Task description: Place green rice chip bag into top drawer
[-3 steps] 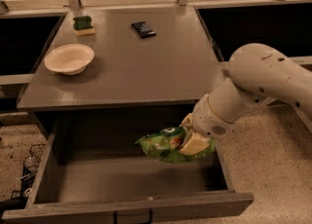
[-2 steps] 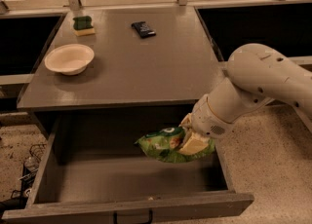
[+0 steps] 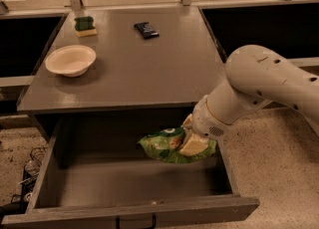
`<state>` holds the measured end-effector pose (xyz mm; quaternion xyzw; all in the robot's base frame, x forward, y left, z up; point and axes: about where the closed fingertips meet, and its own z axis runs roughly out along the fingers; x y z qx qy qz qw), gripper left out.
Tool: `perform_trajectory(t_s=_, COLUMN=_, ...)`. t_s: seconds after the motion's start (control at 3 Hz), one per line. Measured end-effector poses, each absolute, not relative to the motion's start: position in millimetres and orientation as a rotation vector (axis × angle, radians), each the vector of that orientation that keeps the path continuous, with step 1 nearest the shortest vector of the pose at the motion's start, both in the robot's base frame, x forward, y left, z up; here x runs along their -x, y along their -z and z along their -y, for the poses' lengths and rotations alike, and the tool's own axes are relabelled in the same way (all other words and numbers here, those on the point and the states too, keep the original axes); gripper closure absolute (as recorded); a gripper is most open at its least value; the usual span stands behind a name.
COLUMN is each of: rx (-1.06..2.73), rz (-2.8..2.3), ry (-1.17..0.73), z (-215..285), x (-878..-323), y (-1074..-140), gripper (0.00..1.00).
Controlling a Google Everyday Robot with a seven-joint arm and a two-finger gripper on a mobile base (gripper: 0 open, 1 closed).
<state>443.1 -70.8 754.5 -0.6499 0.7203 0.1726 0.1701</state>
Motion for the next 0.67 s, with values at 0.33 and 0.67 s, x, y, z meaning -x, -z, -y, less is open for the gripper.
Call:
perform_trajectory(t_s=0.33, rx=1.821, rz=-2.096, ry=-0.441, z=69.1, x=-451.1, y=-750.2, gripper=1.0)
perform_trajectory(t_s=0.67, rx=1.813, rz=-2.119, ry=-0.441, z=66.7, x=-460.4, y=-752.7, gripper=1.0)
